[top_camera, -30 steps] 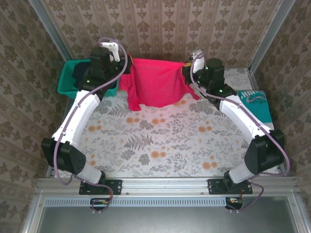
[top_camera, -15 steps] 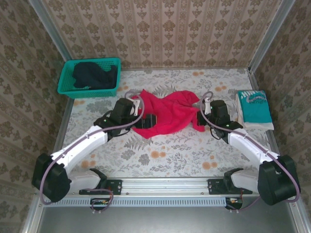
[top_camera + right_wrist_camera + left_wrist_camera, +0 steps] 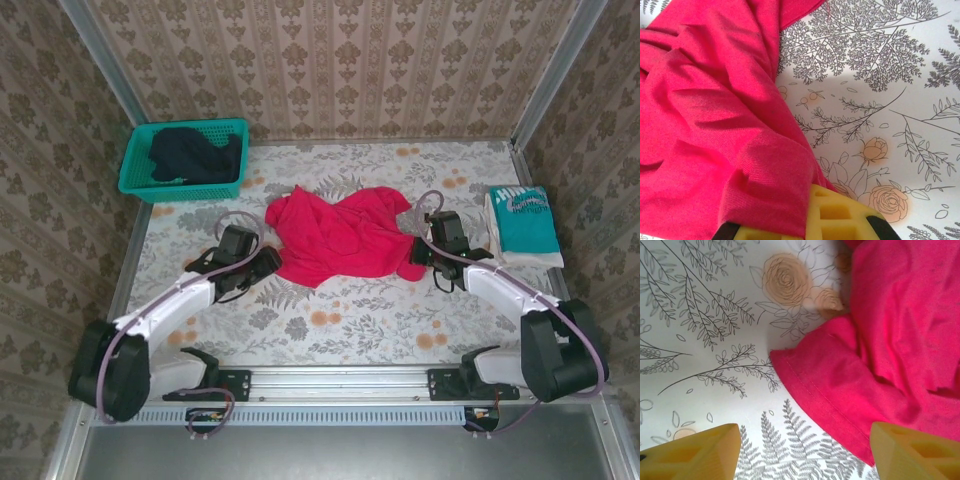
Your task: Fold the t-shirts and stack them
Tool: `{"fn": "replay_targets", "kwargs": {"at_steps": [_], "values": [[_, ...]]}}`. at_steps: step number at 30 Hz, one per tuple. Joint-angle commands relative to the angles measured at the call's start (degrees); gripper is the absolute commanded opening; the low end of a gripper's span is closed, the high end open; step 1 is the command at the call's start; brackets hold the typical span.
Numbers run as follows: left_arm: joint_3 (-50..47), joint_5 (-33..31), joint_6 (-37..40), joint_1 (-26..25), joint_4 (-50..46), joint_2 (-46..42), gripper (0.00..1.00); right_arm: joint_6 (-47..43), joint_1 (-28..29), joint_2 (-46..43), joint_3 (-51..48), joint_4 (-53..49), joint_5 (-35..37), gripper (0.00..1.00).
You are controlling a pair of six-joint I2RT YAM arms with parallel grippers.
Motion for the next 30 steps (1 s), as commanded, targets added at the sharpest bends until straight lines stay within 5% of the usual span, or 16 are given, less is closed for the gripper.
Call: {"fn": "replay_targets", "kwargs": {"at_steps": [1, 11, 15, 17, 19, 21, 24, 30], "values": [[4.4, -0.2, -0.9, 0.4, 3.2, 4.9, 0.65, 1.9, -0.2, 1.5, 2.4, 0.4, -0.5, 0.0], [9.3, 4.8, 0.3, 0.5, 8.5, 19.5, 0.57, 1.5, -0.4, 0.0, 3.1, -0.1, -0.3, 0.0], [9.5, 5.0, -0.3, 0.5, 10.7, 22.6, 0.34, 0.7, -0.5, -1.5, 2.7, -0.2, 0.5, 0.0], [9.1, 4.3, -1.1, 2.0, 11.7, 23.4, 0.02, 0.4, -0.8, -2.2, 2.3, -0.2, 1.7, 0.14], [8.1, 3.7, -2.1, 2.9, 12.9, 23.1, 0.0, 2.6, -1.2, -2.6, 2.3, -2.0, 6.4, 0.63], [7.5, 3.8, -2.3, 3.7, 12.9, 22.3, 0.0, 5.8, -1.8, -2.9, 3.0, -6.1, 9.8, 0.88], [6.5, 3.2, -1.9, 4.8, 11.1, 19.8, 0.0, 10.9, -3.5, -5.8, 1.3, -8.9, 9.2, 0.96], [3.5, 1.8, -1.1, 6.6, 6.9, 12.0, 0.0, 20.5, -6.4, -10.4, -5.4, -4.9, -6.0, 0.94]]}}
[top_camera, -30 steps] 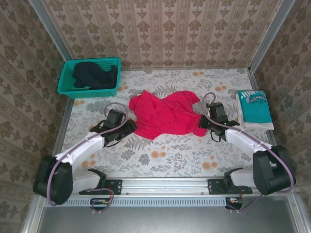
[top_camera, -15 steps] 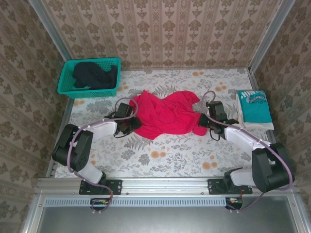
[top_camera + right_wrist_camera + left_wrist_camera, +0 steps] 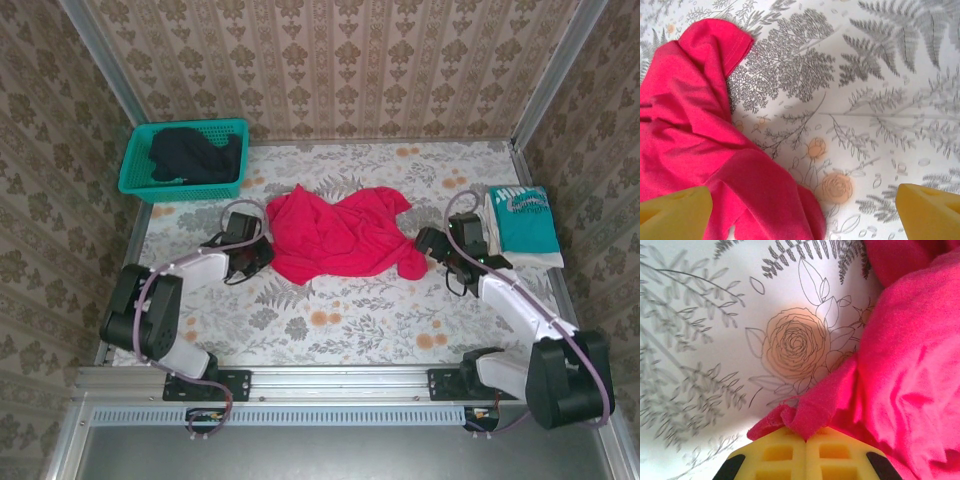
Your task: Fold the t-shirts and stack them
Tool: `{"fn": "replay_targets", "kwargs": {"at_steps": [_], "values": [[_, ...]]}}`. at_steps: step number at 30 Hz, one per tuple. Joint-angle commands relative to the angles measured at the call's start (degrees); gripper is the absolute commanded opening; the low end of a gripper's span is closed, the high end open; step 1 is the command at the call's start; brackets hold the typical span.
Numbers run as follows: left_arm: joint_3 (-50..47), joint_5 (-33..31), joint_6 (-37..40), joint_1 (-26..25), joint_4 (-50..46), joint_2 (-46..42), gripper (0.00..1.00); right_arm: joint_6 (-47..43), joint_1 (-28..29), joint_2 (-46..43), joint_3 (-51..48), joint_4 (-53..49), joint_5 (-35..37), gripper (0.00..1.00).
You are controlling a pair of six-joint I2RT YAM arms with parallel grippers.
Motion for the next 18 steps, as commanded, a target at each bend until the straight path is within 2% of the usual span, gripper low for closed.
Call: {"fn": "replay_targets", "kwargs": {"at_steps": [1, 4, 6, 9, 14, 16, 18], "values": [[-0.9, -1.8, 0.5, 0.9, -4.1, -4.4, 0.0, 8.9, -0.2, -0.3, -3.4, 1.0, -10.5, 0.93], [-1.1, -2.0, 0.6, 1.3, -5.2, -5.9, 0.0, 13.4, -0.1, 1.5, -6.2, 4.4, -15.9, 0.77], [-1.2, -2.2, 0.6, 1.5, -5.3, -6.5, 0.0, 14.9, 0.2, 2.6, -7.3, 5.6, -17.9, 0.71], [-1.4, -2.5, 0.5, 1.9, -5.4, -6.9, 0.0, 14.7, 0.7, 5.6, -7.3, 6.1, -18.7, 0.66], [-1.5, -2.4, 0.5, 2.2, -5.4, -7.5, 0.0, 14.4, 0.7, 10.5, -7.0, 11.6, -17.4, 0.42], [-1.8, -2.9, 0.5, 2.2, -5.3, -8.4, 0.0, 12.2, 0.7, 11.9, -5.1, 12.3, -15.1, 0.26], [-1.7, -3.5, 1.0, 2.3, -5.1, -9.4, 0.0, 10.3, 0.6, 12.3, -2.3, 11.4, -12.9, 0.04]]}}
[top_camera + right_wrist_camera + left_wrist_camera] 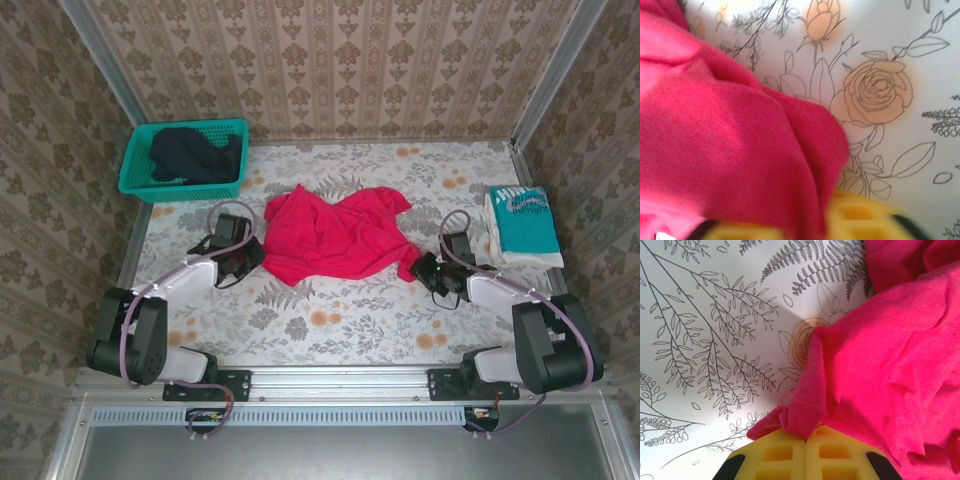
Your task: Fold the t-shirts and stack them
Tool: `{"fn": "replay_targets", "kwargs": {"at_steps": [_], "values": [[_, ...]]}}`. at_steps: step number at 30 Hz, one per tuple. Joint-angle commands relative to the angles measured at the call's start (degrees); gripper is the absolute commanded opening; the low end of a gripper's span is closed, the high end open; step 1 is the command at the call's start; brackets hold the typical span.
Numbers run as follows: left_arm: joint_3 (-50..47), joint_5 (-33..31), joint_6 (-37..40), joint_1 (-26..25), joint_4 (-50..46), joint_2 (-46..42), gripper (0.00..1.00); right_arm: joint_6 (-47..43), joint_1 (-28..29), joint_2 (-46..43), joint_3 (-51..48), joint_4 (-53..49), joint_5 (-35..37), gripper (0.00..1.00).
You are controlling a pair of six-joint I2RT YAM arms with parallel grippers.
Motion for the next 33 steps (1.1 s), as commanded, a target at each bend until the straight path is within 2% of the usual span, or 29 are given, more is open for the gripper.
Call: {"fn": "replay_targets", "kwargs": {"at_steps": [1, 8, 15, 21, 27, 33], "values": [[0.2, -2.3, 1.6, 0.5, -0.7, -2.8, 0.0, -3.3, -0.1, 0.4, 5.6, 2.0, 3.6, 0.0], [9.4, -7.7, 9.3, 3.9, -4.3, -9.1, 0.0, -15.8, -2.1, -7.9, 20.7, -7.4, 12.6, 0.0], [19.0, -8.8, 15.2, 8.6, -9.9, -13.5, 0.0, -22.3, -4.4, -10.2, 32.2, -15.2, 12.8, 0.0], [17.2, -8.7, 15.5, 10.1, -12.1, -17.2, 0.0, -20.9, -4.5, -13.8, 28.0, -16.6, 12.0, 0.0], [12.5, -3.4, 12.7, 9.8, -16.8, -18.6, 0.0, -18.1, -4.4, -15.1, 21.2, -21.3, 7.3, 0.0], [3.1, -1.0, 3.6, 4.0, -29.7, -26.5, 0.0, -15.4, -4.5, -15.5, 14.0, -30.6, 6.6, 0.0]]}}
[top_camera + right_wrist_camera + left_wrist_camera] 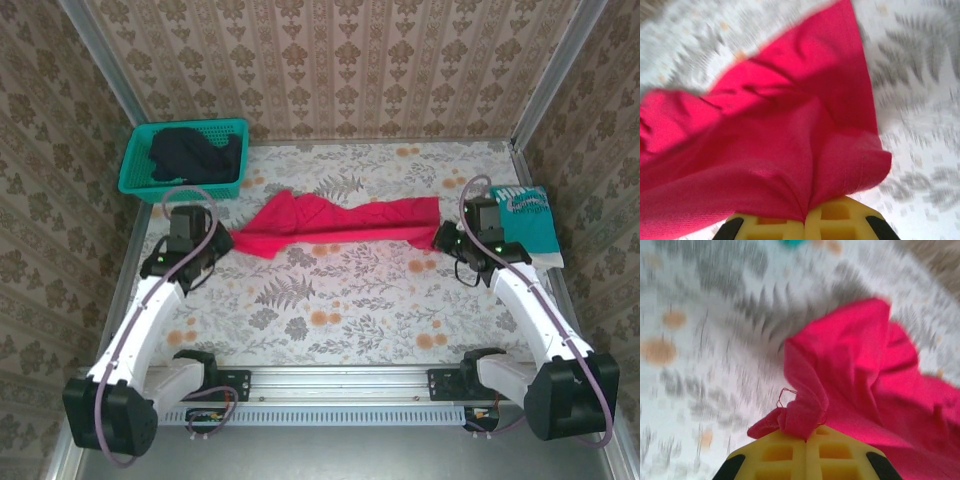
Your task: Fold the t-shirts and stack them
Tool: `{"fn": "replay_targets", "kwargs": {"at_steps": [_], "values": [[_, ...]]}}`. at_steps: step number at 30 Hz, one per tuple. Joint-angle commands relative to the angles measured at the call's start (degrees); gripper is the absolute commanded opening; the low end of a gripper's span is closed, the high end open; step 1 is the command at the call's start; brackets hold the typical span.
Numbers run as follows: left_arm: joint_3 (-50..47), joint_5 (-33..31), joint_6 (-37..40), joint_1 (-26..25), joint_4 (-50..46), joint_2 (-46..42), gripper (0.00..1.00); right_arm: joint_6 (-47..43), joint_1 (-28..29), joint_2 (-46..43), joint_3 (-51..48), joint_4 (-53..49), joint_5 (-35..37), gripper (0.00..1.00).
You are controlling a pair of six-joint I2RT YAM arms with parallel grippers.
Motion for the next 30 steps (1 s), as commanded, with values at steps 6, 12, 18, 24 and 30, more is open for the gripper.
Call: {"fn": "replay_targets", "kwargs": {"at_steps": [6, 12, 18, 24, 30], "values": [[-12.2, 1.3, -15.6, -10.5, -14.5, -9.4, 0.47, 2.1, -0.4, 1.5, -5.0, -7.9, -3.7, 0.5], [-7.8, -5.5, -7.6, -9.1, -13.0, -11.8, 1.0, 0.3, -0.5, -0.3, -2.5, -8.7, 0.4, 0.85], [-5.6, 8.4, 10.0, 2.6, -6.2, 0.3, 0.9, 1.8, -0.4, 2.1, -3.3, -4.9, -2.3, 0.85], [2.6, 11.6, 27.9, 4.8, -3.1, 16.2, 0.7, 3.3, -0.4, 2.5, -5.1, -2.2, -3.8, 0.85], [10.7, 12.5, 37.4, 5.0, -6.1, 28.3, 0.64, 3.7, -0.4, 0.3, -7.1, -2.1, -2.7, 0.85]]}}
